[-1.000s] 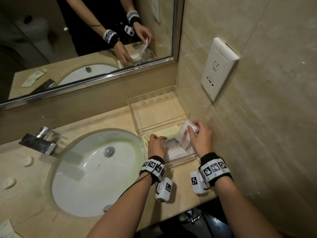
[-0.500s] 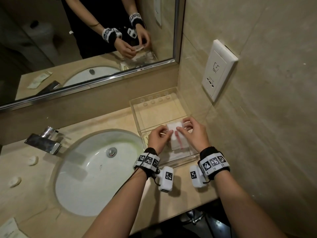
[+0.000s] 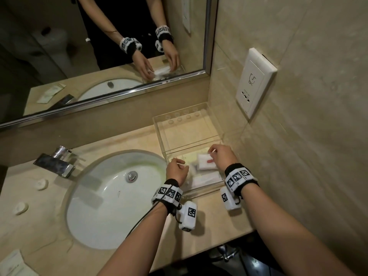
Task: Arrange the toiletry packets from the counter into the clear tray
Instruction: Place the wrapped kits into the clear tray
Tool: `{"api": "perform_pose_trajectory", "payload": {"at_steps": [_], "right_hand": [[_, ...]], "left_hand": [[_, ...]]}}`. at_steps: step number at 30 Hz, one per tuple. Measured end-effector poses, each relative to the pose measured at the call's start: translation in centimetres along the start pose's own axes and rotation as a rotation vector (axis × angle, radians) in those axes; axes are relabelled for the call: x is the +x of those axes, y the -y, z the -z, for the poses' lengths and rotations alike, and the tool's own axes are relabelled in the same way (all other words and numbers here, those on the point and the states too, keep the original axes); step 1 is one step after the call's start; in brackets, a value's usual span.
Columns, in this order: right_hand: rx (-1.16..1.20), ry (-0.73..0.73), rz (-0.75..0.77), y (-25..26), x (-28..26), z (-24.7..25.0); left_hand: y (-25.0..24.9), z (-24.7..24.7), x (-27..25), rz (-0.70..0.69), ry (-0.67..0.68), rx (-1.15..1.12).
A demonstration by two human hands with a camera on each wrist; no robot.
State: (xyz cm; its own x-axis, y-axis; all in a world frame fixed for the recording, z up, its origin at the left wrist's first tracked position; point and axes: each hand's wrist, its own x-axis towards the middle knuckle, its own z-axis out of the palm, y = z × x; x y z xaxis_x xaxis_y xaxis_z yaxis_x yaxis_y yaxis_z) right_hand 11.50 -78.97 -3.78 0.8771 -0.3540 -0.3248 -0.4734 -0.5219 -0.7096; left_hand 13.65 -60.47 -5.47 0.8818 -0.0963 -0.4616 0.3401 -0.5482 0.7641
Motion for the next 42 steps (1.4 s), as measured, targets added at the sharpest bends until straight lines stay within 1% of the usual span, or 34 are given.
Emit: {"api": "perform_pose_trajectory", "payload": {"at_steps": [3,7,10,16,22,34,42], "right_hand": [[-0.122,0.026,0.012,-0.5,0.1,-0.2],[-0.206,-0.024,0.069,-1.3,-0.2,-0.5],[-0.258,-0.040,0.125,-1.9,-0.7,-0.9],[-0.235,0.025,0.203,-2.5,-1.1,-1.5],[-0.237,0.117,0.174,-2.8,-0.8,-1.1],[-0.238,0.144,0.166,-3.0,0.0,-0.8],[-0.217,0.148,0.127,-2.4,-0.4,-0.1]], "left_hand": [[0.6,-0.1,-0.1,-0.019,0.026,0.046],[0.9,-0.5,-0.2,-0.050,0.045,0.059],[0.8,-0.7,-0.2,-0.039,0.062,0.037],[0.6,-1.4,-0.3,-0.039,0.103,0.032],[0.7,-1.6,-0.4,-0.044,0.099,0.055],[0.5,-1.3,-0.5,-0.073,0.074,0.069],[0.6,-1.1,-0.6,-0.065,0.075,0.061]]}}
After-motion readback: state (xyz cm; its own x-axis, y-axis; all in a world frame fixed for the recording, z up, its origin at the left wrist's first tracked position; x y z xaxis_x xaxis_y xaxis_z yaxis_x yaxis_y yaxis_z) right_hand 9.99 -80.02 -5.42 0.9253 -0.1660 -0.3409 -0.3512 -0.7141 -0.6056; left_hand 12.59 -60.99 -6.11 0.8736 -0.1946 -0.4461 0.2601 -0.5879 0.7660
